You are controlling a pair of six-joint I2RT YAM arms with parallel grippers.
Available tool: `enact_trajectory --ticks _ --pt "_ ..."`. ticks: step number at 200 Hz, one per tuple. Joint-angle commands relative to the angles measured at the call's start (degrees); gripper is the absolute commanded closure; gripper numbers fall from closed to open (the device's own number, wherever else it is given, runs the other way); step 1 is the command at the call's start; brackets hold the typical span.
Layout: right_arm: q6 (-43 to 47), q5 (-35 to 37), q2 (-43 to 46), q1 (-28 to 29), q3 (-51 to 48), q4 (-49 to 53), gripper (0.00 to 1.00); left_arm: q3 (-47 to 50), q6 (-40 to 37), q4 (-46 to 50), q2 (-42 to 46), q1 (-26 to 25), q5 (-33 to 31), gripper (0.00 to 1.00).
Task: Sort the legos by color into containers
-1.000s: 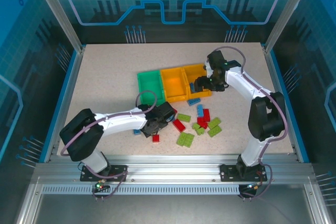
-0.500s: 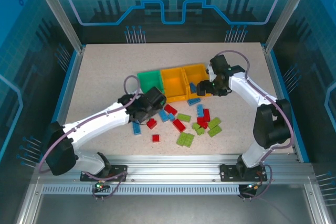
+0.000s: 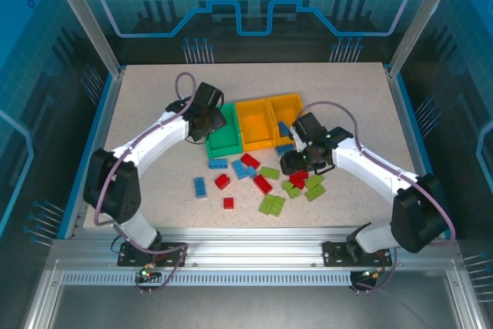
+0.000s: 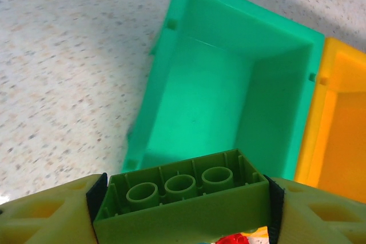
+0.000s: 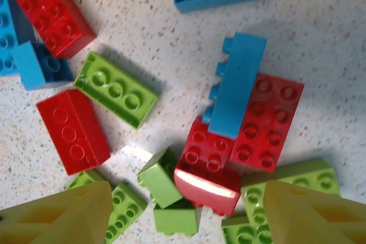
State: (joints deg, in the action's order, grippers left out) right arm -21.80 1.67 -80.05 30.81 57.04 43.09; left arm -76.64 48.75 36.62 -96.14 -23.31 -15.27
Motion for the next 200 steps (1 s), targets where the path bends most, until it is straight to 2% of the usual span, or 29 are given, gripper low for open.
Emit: enact_trajectory --ticks 1,32,74,127,200 --pt "-5.53 2.50 2.68 1.72 -2.47 2.26 0.30 -4.78 -5.27 -1.76 -3.66 0.93 4.49 0.32" --pt "-8.16 1.79 5.72 6.04 -6.31 0.77 0.41 -7.42 -4.75 -1.29 -8.67 2.12 5.68 0.32" --pt "-8.84 3.49 5.04 10.43 -11.21 -0.72 0.43 -7.61 -3.66 -1.47 -10.54 2.30 6.50 0.25" --pt "-9.88 4.16 3.39 11.31 -13.53 -3.98 0.43 -5.49 -3.05 -2.91 -7.71 2.16 7.54 0.10" --pt "-8.61 6.04 -2.65 12.52 -12.66 -6.79 0.44 -0.92 -3.23 -3.31 2.18 1.72 6.74 0.06"
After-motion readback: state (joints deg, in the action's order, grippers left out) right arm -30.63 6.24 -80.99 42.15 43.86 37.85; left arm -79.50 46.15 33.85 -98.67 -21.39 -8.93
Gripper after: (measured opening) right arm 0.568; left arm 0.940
